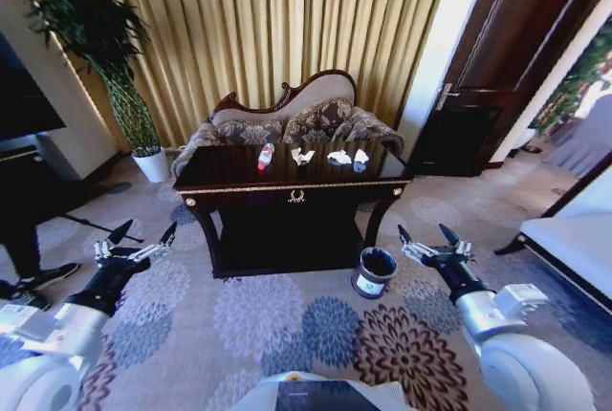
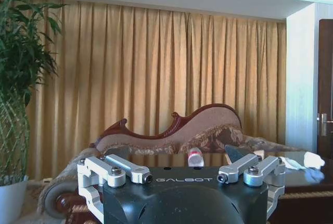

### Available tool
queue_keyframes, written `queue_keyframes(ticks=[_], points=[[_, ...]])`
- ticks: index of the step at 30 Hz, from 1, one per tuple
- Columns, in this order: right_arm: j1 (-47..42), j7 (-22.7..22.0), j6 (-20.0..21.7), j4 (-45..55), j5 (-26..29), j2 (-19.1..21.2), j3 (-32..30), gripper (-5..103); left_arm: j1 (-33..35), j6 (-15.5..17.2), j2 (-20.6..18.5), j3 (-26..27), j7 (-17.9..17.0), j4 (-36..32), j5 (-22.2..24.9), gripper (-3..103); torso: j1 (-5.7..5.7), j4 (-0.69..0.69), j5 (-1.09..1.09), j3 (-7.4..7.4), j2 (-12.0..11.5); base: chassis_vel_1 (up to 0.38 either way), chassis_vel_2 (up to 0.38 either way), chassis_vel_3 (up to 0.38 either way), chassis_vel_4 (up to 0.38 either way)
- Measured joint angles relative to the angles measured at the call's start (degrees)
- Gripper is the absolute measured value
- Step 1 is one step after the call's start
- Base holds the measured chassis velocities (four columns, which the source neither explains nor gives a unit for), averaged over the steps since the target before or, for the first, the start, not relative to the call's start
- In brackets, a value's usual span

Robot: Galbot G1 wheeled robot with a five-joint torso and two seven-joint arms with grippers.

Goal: Move to the front of the table and place the trash on the table into the trash bin.

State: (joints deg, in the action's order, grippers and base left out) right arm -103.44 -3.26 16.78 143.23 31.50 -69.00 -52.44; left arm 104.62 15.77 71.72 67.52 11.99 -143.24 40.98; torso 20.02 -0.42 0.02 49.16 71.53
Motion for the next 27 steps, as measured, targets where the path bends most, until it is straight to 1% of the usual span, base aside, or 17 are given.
queue_keyframes(ticks=[2,5,7,9,11,18,20,23,27], points=[[0.0,0.0,0.0,0.0,-0.01,-0.02,0.0,100,-0.01,-0.02,0.03,0.0,0.07,-0.01,0.0,100,0.0,-0.02,0.02,0.01,-0.01,-0.358,0.347,0.358,-0.366],[-0.01,0.01,-0.03,0.0,-0.06,-0.15,0.1,100,0.01,-0.05,0.14,-0.01,0.15,0.0,0.0,100,0.01,-0.01,-0.08,0.01,-0.01,-0.359,0.34,0.353,-0.349],[-0.01,0.02,-0.04,0.0,-0.08,-0.17,0.12,100,0.01,-0.07,0.16,-0.01,0.16,0.0,0.0,100,0.01,-0.01,-0.07,0.01,-0.01,-0.361,0.375,0.372,-0.375],[-0.02,0.02,-0.05,0.0,-0.15,-0.22,0.19,100,0.03,-0.12,0.16,0.0,0.18,0.0,0.0,100,0.0,-0.02,0.01,0.01,0.0,-0.345,0.404,0.339,-0.403],[-0.04,0.03,-0.08,0.0,-0.58,-0.33,0.33,100,0.09,-0.12,0.21,0.01,0.23,0.01,0.0,100,0.02,-0.02,-0.08,0.02,-0.01,-0.341,0.35,0.339,-0.348],[-0.09,0.05,-0.16,0.0,-1.87,-0.54,0.78,100,0.28,-0.14,0.56,0.03,0.54,0.01,0.08,100,0.02,-0.01,-0.03,0.02,-0.02,-0.349,0.35,0.354,-0.346],[-0.06,0.05,-0.16,0.0,-2.33,-0.56,0.89,100,0.28,-0.14,0.63,0.02,0.55,0.01,0.13,100,0.05,0.0,0.0,0.03,-0.04,-0.301,0.291,0.291,-0.285],[0.01,0.03,-0.16,0.0,-2.4,-0.55,1.02,100,0.24,-0.14,0.65,0.04,0.55,0.01,0.16,100,0.1,-0.02,-0.04,0.04,-0.05,-0.239,0.248,0.222,-0.186],[0.42,-0.03,-0.08,0.0,-1.48,-0.39,1.37,100,0.12,-0.14,0.65,0.23,0.45,0.0,0.27,100,0.1,-0.01,-0.04,0.04,-0.05,-0.063,0.056,0.046,-0.043]])
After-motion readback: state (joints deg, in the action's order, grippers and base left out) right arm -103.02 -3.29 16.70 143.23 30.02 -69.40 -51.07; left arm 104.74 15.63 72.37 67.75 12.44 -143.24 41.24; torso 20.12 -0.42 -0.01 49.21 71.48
